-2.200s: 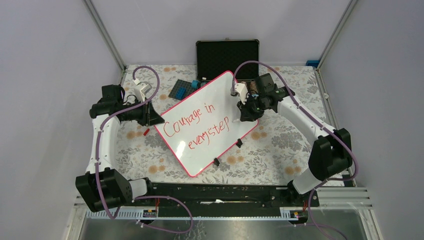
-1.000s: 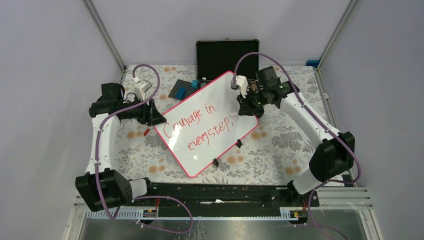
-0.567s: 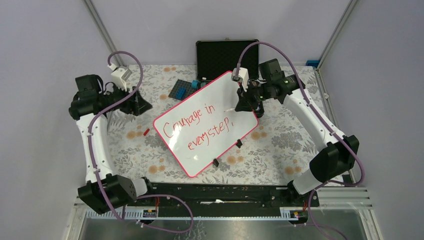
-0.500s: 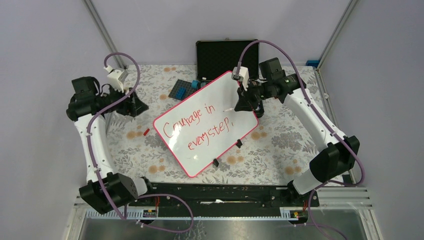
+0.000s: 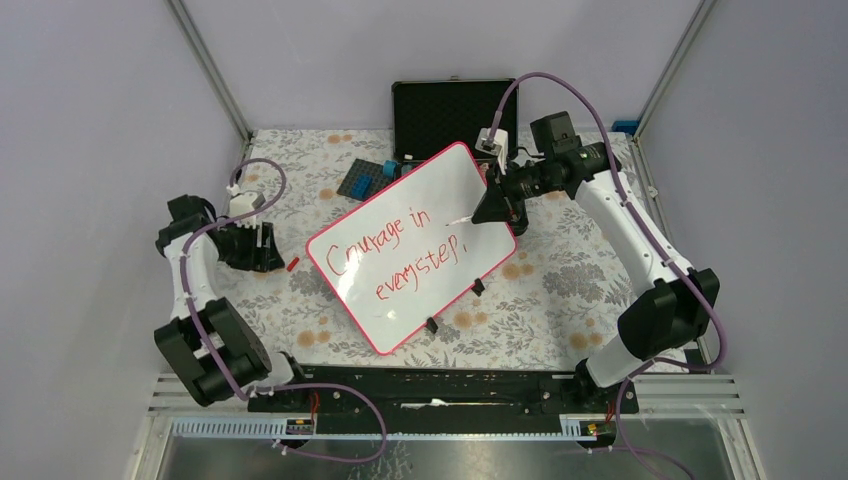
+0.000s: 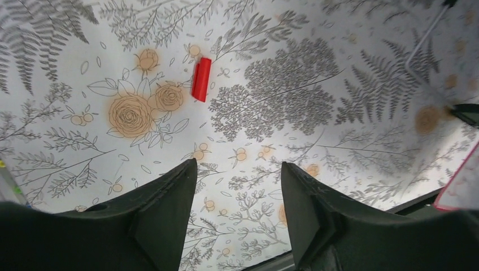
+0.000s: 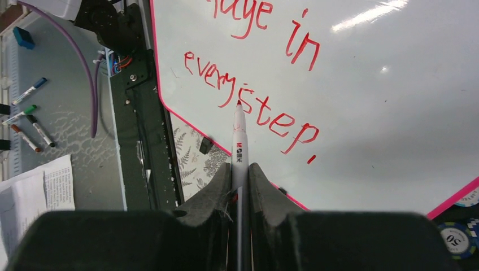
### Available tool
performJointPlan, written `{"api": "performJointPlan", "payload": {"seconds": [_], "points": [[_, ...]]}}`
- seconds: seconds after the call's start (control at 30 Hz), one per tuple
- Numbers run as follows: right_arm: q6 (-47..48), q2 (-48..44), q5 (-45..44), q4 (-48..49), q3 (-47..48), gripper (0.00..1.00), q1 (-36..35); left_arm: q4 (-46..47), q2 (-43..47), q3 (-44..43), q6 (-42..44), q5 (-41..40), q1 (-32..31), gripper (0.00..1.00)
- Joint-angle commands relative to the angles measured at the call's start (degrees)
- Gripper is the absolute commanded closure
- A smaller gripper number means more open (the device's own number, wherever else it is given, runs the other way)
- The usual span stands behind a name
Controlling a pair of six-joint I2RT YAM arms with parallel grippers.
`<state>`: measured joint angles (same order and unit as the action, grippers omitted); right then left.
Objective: Write a sentence on the whiteboard
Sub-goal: Pick up the pen cap from the corner of the board.
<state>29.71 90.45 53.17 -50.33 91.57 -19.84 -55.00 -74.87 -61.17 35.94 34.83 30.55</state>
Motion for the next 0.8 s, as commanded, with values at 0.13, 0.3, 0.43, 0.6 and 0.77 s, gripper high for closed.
{"api": "performJointPlan", "payload": {"seconds": [0.13, 0.3, 0.43, 0.6, 0.77], "points": [[0.9, 0.3, 4.7, -3.8, 2.5, 1.0, 0.4, 12.6, -8.0, 3.0, 0.2, -5.9, -2.8, 0.42], [0.8, 0.2, 4.3, -3.9, 2.3, 1.0, 0.5, 19.3, -11.1, 6.2, -3.1, -11.3, -7.6, 0.47], [1.3, 0.2, 4.2, -4.4, 2.1, 1.0, 0.5, 24.2, -14.8, 6.9, -6.1, -14.5, -10.1, 0.51], [2.0, 0.1, 3.5, -5.0, 1.7, 1.0, 0.5, 28.2, -17.7, 7.9, -6.2, -18.5, -13.2, 0.54], [2.4, 0.0, 3.0, -5.0, 1.2, 1.0, 0.6, 30.1, -20.4, 7.6, -6.7, -20.4, -14.3, 0.61]]}}
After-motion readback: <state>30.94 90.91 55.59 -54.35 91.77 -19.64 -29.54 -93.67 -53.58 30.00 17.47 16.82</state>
